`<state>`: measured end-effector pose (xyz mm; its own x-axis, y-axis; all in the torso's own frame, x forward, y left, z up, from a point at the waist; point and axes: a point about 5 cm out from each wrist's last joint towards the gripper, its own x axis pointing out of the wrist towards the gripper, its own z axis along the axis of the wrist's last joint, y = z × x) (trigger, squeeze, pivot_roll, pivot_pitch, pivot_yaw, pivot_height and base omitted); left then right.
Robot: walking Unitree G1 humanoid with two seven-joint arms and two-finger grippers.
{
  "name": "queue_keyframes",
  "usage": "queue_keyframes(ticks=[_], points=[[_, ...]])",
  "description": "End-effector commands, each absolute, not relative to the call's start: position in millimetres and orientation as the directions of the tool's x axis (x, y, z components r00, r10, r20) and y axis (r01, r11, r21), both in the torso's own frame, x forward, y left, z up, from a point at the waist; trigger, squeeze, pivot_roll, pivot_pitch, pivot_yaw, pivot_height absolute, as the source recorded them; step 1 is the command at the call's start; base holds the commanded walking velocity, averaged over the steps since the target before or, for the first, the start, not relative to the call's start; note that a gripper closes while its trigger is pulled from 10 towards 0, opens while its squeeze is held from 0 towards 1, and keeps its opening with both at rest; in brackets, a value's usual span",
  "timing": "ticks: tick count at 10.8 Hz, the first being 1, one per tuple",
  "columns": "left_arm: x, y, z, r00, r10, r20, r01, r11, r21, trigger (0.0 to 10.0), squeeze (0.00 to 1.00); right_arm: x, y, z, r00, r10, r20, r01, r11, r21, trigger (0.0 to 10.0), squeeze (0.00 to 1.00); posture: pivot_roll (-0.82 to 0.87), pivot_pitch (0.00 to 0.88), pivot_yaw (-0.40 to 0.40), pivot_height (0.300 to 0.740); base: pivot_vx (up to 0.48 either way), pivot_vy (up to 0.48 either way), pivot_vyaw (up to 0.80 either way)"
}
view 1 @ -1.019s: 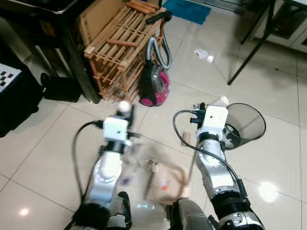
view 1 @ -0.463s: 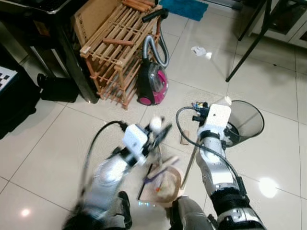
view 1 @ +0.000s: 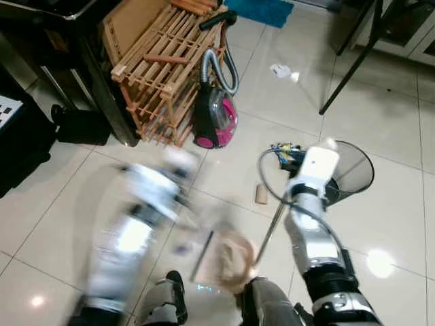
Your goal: Sweep floor
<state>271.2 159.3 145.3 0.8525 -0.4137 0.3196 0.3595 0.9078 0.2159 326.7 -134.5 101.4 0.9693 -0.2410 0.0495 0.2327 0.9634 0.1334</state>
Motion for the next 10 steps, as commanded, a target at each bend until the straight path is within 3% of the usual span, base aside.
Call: queue_keyframes(ticks=[1, 3, 4, 5, 7, 10], points=[[270.2, 166.5, 159.7, 0.856, -0.371, 0.361, 0.320, 0.927, 0.195, 10.0, 0.00, 324.4, -139.8, 102.7, 0.965, -0.257, 0.052, 0.245, 0.955, 0.169, 10.0, 0.00, -0.03, 0.258, -0.029, 0.740, 0.000, 0.000, 0.00], [275.5, 199.6, 182.7, 0.899, -0.248, 0.361, 0.182, 0.962, 0.206, 10.0, 0.00, 326.2, -152.8, 111.8, 0.954, -0.293, 0.065, 0.272, 0.937, 0.221, 10.0, 0.00, -0.01, 0.235, -0.028, 0.740, 0.000, 0.000, 0.00], [277.1, 214.0, 184.3, 0.933, -0.212, 0.289, 0.130, 0.952, 0.279, 10.0, 0.00, 330.1, -159.9, 125.4, 0.946, -0.312, 0.089, 0.279, 0.922, 0.270, 10.0, 0.00, 0.00, 0.214, -0.024, 0.740, 0.000, 0.000, 0.00], [274.6, 216.9, 181.4, 0.942, -0.203, 0.268, 0.118, 0.947, 0.300, 10.0, 0.00, 332.2, -162.7, 134.3, 0.943, -0.314, 0.109, 0.271, 0.916, 0.294, 10.0, 0.00, 0.00, 0.202, -0.020, 0.740, 0.000, 0.000, 0.00], [266.4, 215.7, 170.3, 0.966, -0.145, 0.213, 0.076, 0.950, 0.301, 10.0, 0.00, 338.2, -171.9, 183.3, 0.941, -0.268, 0.206, 0.189, 0.923, 0.336, 10.0, 0.00, -0.01, 0.158, -0.006, 0.740, 0.000, 0.000, 0.00], [267.8, 188.8, 160.9, 0.975, -0.155, 0.157, 0.112, 0.961, 0.253, 10.0, 0.00, 332.6, -189.7, 238.7, 0.912, -0.226, 0.343, 0.135, 0.953, 0.271, 10.0, 0.00, -0.02, 0.119, 0.012, 0.740, 0.000, 0.000, 0.00]])
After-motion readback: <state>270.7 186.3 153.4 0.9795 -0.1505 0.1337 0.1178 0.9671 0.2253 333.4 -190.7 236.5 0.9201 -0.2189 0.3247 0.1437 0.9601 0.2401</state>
